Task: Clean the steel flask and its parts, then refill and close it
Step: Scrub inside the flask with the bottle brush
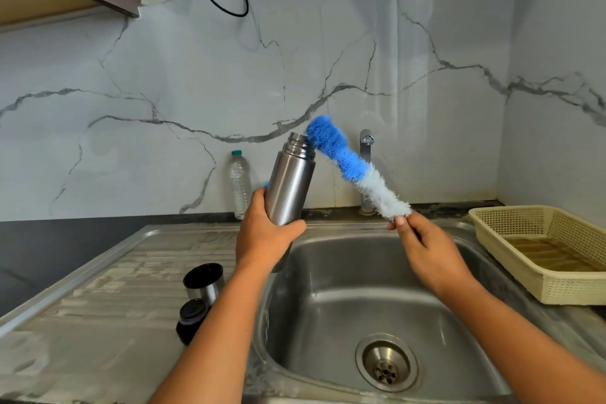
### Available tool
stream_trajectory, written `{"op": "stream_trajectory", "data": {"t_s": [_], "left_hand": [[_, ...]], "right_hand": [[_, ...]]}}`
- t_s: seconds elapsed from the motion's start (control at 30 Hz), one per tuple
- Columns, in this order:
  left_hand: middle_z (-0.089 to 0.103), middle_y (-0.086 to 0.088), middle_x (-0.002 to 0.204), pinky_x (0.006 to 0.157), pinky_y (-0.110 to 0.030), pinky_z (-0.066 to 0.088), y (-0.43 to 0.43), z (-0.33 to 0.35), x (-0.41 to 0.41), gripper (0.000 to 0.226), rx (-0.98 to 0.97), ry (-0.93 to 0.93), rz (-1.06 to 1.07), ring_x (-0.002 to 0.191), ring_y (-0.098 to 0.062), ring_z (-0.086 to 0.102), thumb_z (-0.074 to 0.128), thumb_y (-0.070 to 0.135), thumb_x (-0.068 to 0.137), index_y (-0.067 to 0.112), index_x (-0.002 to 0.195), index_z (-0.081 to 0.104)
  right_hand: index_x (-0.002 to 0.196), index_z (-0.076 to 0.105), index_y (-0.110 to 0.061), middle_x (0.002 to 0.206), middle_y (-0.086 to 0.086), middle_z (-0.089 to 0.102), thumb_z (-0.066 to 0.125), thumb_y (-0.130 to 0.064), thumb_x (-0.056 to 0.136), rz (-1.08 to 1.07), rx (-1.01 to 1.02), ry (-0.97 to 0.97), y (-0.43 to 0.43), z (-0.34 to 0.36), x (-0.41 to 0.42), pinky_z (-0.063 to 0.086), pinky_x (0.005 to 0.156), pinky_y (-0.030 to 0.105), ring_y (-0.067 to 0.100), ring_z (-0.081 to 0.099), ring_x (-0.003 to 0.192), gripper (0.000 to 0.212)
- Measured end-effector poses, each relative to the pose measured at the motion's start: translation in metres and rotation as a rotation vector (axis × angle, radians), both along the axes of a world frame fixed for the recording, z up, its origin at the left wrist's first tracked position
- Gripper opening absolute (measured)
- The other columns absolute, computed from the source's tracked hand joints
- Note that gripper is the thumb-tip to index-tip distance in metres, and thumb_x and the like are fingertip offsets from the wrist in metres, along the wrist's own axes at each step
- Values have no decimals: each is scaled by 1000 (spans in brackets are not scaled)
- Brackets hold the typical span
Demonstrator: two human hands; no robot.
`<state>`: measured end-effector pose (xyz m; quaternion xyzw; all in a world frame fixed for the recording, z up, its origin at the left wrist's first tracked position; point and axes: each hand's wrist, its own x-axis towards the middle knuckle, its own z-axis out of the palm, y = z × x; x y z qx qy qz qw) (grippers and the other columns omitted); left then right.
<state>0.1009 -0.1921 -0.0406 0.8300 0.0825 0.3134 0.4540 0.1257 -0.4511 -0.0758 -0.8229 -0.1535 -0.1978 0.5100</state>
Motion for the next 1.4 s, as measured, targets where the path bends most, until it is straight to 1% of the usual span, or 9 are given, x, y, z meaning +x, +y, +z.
{"op": "stream_trajectory", "data": {"t_s": [0.2,0.33,0.57,0.7,0.77,0.97,1.07,1.2,1.4], "left_hand": [[59,7,119,76,-41,59,-4,0,1,91,235,58,94,92,-21,64,82,44,64,44,141,35],[55,6,130,76,-38,53,-4,3,-1,96,397,74,219,103,-26,61,82,45,65,42,146,30],[58,0,125,82,-40,52,0,6,-2,95,697,48,366,105,-26,61,83,50,68,34,148,34],[60,0,124,86,-40,48,7,5,-2,92,817,16,434,107,-26,60,84,51,69,35,146,38],[61,-1,123,85,-40,49,12,5,-2,93,794,18,448,105,-26,60,86,49,67,34,145,39],[59,-4,125,82,-44,55,16,6,-3,97,568,40,442,104,-29,62,88,46,65,30,147,38],[58,-6,123,83,-45,55,17,8,-5,95,454,11,456,103,-30,61,88,42,66,28,146,38],[56,-3,129,82,-44,56,12,7,-5,99,425,18,327,106,-29,61,87,42,66,33,149,34],[51,7,135,83,-40,54,4,3,-5,105,456,122,98,109,-21,59,85,41,66,40,153,28]], "right_hand": [[88,61,-27,51,-10,47,45,-39,106,-27,-80,6,-4,-2,7,31,44,18,4,41,45,27],[86,58,-23,66,-3,56,41,-41,107,-52,-163,30,-7,2,8,38,55,29,10,48,59,32],[81,51,-26,77,-1,60,38,-40,108,-60,-222,49,-4,6,9,41,59,28,12,54,71,33],[106,59,-24,95,3,66,35,-41,109,-97,-254,86,-7,6,11,43,67,33,16,58,81,30],[121,61,-22,103,3,66,34,-43,109,-110,-232,125,-13,4,13,41,76,33,22,58,90,36],[125,61,-18,100,0,64,35,-43,108,-91,-168,159,-10,5,10,40,77,32,17,57,89,39],[108,63,-24,96,-1,67,37,-43,108,-24,-202,189,-7,0,7,47,78,35,14,61,87,32],[82,57,-20,77,1,62,40,-42,107,77,-172,191,1,4,-2,42,67,32,15,55,73,38],[79,52,-12,72,8,56,40,-42,107,63,-121,118,-4,12,-1,38,65,33,15,50,70,43]]}}
